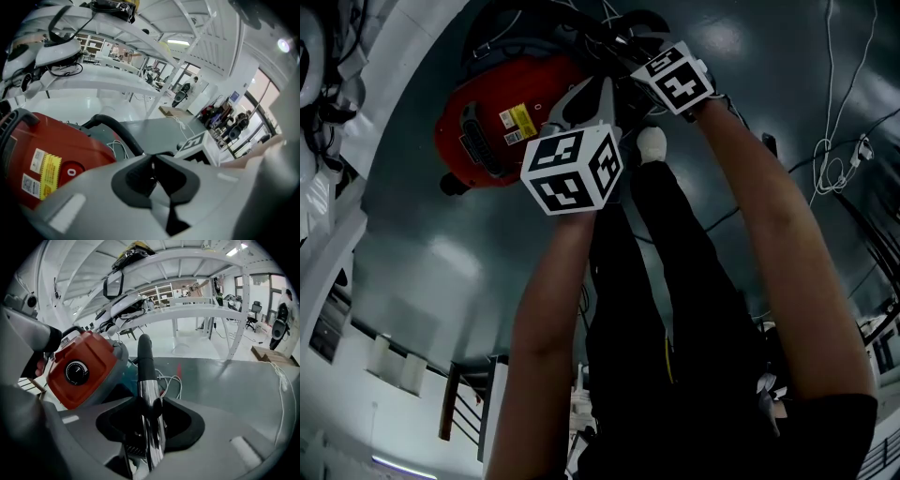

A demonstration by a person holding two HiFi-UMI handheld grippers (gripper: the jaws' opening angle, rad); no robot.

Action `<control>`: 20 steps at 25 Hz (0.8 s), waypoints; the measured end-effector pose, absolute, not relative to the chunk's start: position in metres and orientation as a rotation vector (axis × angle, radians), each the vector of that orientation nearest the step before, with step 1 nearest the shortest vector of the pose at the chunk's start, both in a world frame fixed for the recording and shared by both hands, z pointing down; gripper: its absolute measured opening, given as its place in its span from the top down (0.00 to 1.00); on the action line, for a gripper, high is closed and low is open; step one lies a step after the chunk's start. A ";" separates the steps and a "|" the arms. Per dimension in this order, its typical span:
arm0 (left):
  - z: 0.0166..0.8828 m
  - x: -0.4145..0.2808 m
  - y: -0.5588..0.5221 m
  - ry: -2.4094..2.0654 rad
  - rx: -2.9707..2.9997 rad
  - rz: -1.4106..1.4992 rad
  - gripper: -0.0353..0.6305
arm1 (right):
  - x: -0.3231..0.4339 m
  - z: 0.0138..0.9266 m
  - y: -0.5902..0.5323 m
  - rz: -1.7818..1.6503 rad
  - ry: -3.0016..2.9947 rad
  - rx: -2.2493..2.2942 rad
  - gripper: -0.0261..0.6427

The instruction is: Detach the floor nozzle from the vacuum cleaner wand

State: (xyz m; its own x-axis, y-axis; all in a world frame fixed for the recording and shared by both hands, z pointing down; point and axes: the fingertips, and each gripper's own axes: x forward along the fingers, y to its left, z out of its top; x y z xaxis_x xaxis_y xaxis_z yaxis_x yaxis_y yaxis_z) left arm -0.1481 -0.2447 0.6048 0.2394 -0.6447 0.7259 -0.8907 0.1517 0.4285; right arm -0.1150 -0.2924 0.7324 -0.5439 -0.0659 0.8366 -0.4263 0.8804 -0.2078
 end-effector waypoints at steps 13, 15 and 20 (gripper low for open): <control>0.611 -0.158 -0.269 -1.510 1.548 0.326 0.87 | -0.123 0.757 -0.287 0.354 -2.029 0.256 0.71; 0.612 -0.158 -0.270 -1.506 1.549 0.331 0.85 | -0.122 0.757 -0.289 0.340 -2.017 0.256 0.71; 0.610 -0.158 -0.268 -1.492 1.529 0.288 0.79 | -0.116 0.737 -0.281 0.325 -2.047 0.265 0.71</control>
